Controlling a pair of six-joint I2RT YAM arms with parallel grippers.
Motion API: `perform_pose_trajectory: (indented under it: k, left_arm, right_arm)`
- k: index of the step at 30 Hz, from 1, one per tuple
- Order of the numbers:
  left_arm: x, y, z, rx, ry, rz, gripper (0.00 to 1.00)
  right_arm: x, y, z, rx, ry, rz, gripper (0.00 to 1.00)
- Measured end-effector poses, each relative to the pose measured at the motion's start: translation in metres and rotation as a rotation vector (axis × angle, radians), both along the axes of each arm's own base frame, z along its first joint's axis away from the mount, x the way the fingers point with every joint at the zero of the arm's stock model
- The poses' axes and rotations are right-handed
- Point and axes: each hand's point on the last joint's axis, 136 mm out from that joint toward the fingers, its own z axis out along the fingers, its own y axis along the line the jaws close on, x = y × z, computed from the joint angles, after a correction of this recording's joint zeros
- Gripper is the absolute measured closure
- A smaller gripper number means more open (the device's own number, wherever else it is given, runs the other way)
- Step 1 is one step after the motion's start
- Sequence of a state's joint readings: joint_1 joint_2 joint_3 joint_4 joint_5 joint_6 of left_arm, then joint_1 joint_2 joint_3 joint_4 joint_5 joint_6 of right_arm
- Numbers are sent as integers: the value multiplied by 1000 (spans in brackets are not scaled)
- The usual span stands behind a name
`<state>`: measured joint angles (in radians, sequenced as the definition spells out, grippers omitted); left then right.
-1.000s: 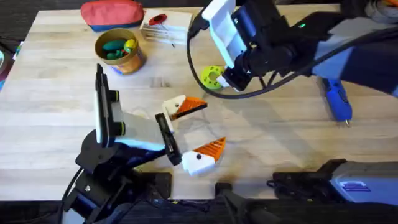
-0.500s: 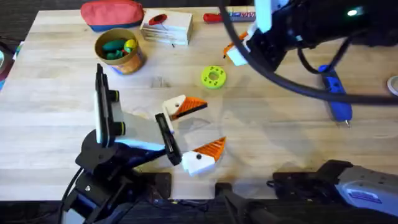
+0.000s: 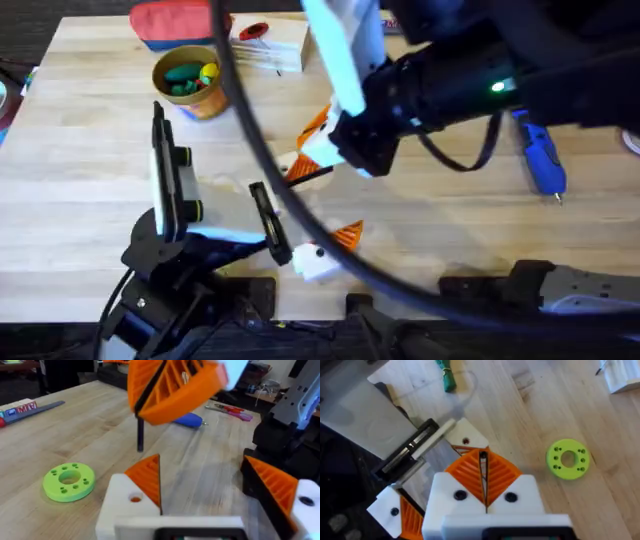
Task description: Pick up the gripper from the table and insert it into the empty holder that is missing its gripper. Then pick up a screw, insert it into the mounting hole, and use the screwdriver to tighten it. Finally, clean up the table by picking up the vegetable and placing it into the bucket.
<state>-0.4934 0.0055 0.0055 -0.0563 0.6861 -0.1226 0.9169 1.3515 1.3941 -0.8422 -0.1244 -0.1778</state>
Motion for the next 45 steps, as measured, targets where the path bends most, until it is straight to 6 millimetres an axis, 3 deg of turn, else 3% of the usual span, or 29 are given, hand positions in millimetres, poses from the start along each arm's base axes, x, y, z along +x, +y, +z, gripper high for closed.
perform_pose_trajectory:
  k: [6,17,45]
  left_arm:
    - [0,0,0,3,-7,0,14]
    - [0,0,0,4,-10,0,14]
    - [0,0,0,4,-10,0,15]
  right_arm:
    - [-12,22,-8,2,11,48,997]
    - [-13,31,-17,-8,20,63,997]
    - [-13,31,-26,-35,40,60,997]
